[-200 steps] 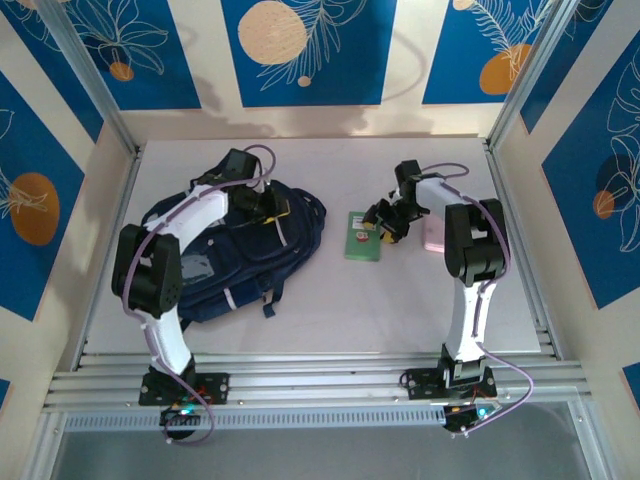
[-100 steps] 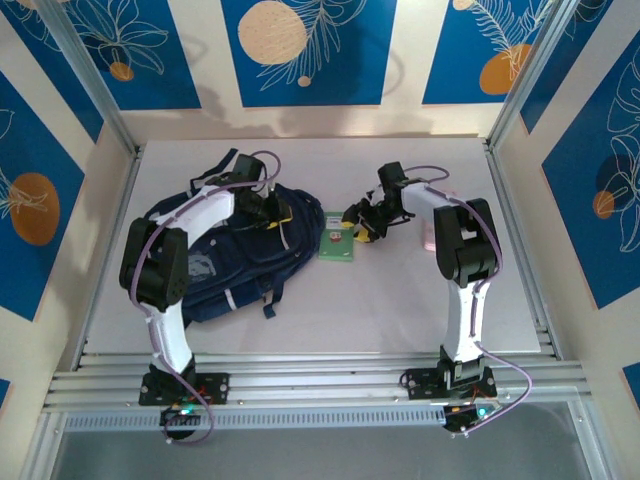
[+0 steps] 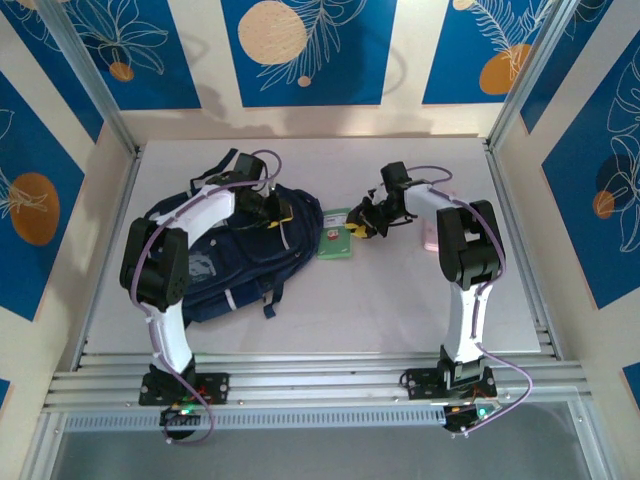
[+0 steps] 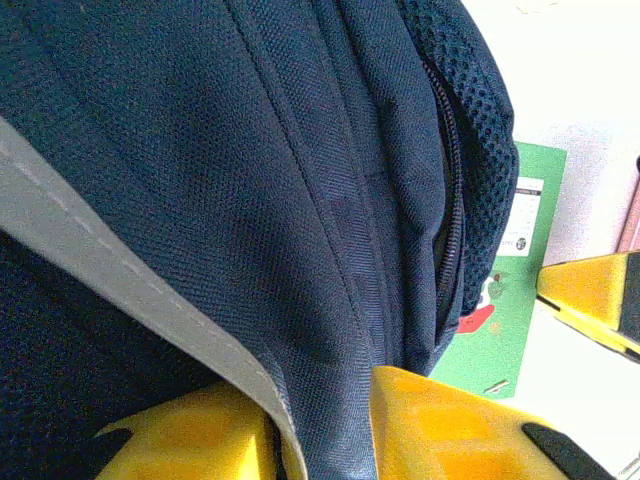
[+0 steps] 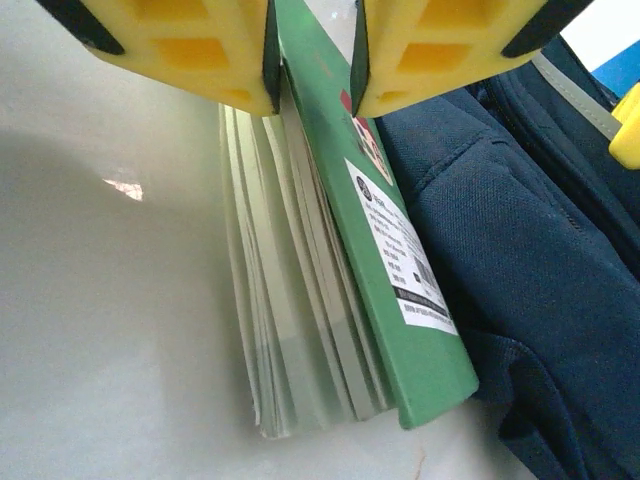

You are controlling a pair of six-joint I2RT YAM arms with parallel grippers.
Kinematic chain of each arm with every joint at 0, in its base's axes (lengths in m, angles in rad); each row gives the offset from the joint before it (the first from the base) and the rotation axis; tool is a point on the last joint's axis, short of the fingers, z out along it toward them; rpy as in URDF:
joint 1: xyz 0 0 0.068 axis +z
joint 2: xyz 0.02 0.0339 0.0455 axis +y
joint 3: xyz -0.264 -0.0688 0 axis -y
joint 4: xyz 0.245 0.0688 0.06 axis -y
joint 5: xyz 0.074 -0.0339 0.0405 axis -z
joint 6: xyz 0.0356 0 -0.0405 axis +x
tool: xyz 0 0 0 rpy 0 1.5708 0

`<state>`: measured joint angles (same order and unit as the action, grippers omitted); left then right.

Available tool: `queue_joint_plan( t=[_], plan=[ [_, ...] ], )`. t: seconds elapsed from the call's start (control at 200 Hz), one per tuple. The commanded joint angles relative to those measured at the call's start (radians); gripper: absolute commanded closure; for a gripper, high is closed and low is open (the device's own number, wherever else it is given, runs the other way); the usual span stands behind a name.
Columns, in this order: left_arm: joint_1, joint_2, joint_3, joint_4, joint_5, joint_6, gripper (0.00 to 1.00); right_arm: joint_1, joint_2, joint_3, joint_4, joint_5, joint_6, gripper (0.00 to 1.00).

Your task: Pack the student bag

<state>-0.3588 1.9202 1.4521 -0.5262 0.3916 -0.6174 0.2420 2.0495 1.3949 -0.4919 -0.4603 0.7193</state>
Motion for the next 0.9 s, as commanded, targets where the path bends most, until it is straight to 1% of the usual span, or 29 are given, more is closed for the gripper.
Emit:
queue_joint_plan(
  t=[0.0, 0.12, 0.145, 0.28, 0.32, 0.36, 0.435, 0.53, 0.66, 0.72, 0.81, 0.845, 0.895],
  plan=[
    [-0.030, 0.016, 0.032, -0.017, 0.066, 0.026, 0.72, 0.042, -0.037, -0.020, 0.023, -0.104, -0.020, 0.83],
    [-0.030, 0.016, 0.034, -0.021, 0.067, 0.027, 0.72, 0.050, -0.037, -0.021, 0.010, -0.088, -0.042, 0.90],
    [-0.031, 0.014, 0.034, -0.021, 0.065, 0.028, 0.72, 0.051, -0.038, -0.023, 0.011, -0.087, -0.044, 0.93],
    [-0.033, -0.003, 0.052, -0.056, 0.041, 0.070, 0.71, 0.053, -0.062, -0.053, 0.036, -0.079, -0.039, 1.00],
    [-0.036, -0.017, 0.062, -0.069, 0.030, 0.094, 0.69, 0.053, -0.070, -0.065, 0.045, -0.077, -0.036, 1.00],
    [-0.043, -0.037, 0.071, -0.084, 0.006, 0.127, 0.65, 0.053, -0.081, -0.074, 0.047, -0.075, -0.034, 1.00],
    [-0.061, -0.084, 0.079, -0.103, -0.049, 0.212, 0.53, 0.053, -0.088, -0.086, 0.055, -0.085, -0.027, 1.00],
    [-0.087, -0.144, 0.069, -0.104, -0.089, 0.316, 0.45, 0.054, -0.089, -0.101, 0.062, -0.087, -0.022, 1.00],
    [-0.159, -0.206, 0.043, -0.098, -0.233, 0.452, 0.40, 0.051, -0.083, -0.121, 0.088, -0.104, -0.006, 1.00],
    [-0.204, -0.248, -0.016, -0.034, -0.296, 0.524, 0.37, 0.051, -0.080, -0.122, 0.095, -0.114, 0.003, 1.00],
    [-0.289, -0.307, -0.114, 0.065, -0.408, 0.649, 0.29, 0.047, -0.074, -0.119, 0.095, -0.125, 0.012, 1.00],
    [-0.320, -0.317, -0.143, 0.095, -0.440, 0.696, 0.26, 0.047, -0.072, -0.116, 0.095, -0.129, 0.014, 1.00],
    [-0.357, -0.320, -0.174, 0.127, -0.467, 0.747, 0.25, 0.045, -0.068, -0.113, 0.092, -0.132, 0.015, 1.00]
  ],
)
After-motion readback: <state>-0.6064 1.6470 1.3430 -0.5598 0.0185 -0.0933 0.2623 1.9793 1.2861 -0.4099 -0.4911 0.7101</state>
